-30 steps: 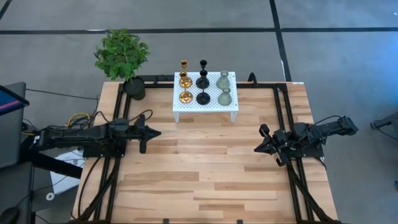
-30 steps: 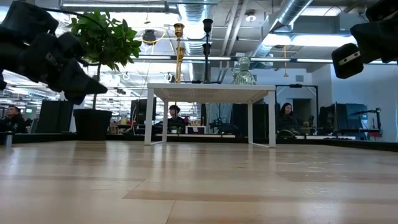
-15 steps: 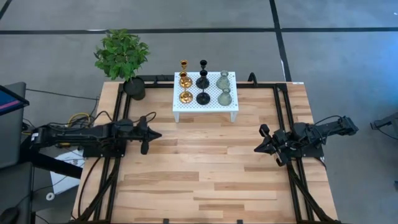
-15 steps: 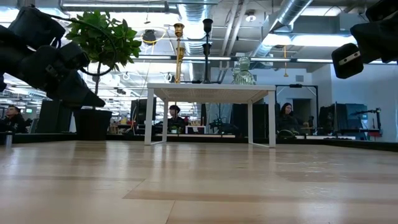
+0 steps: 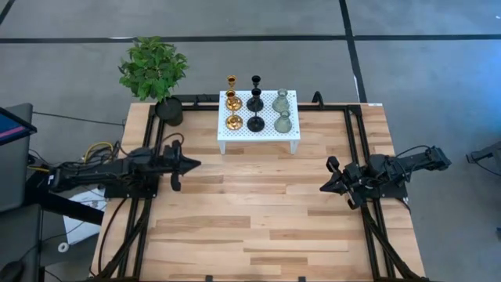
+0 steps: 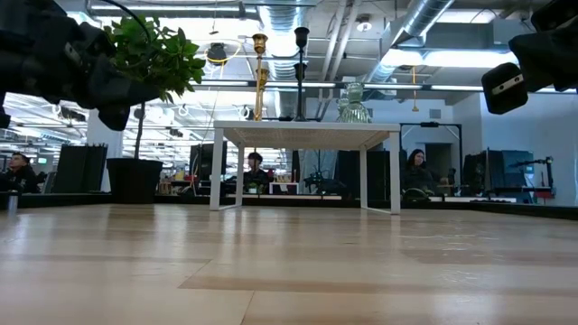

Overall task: Pick & Place candle stick holders
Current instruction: Return to Home Position

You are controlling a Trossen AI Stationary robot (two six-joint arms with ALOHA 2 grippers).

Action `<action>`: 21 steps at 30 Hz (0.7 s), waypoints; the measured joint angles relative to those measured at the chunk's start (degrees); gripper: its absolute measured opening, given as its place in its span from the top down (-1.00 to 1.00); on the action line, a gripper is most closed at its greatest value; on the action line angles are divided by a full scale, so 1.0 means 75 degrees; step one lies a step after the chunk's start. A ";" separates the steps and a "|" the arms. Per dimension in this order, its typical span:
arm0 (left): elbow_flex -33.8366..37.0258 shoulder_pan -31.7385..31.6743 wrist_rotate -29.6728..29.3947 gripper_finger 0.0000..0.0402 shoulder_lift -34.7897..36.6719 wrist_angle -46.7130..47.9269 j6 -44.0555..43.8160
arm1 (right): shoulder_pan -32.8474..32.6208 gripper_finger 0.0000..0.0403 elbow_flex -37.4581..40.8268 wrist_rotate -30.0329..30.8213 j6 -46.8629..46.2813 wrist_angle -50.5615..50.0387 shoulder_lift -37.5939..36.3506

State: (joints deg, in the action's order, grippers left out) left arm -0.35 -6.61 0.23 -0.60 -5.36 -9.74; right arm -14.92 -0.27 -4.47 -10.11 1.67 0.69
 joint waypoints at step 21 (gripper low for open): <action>0.0002 0.0047 0.0000 0.98 -0.0087 -0.0152 0.0000 | -0.0002 1.00 0.0000 0.0000 0.0000 0.0009 0.0000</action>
State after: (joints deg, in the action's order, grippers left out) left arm -0.34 -6.26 0.23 -1.26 -6.50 -9.74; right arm -14.94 -0.27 -4.47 -10.11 1.74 0.69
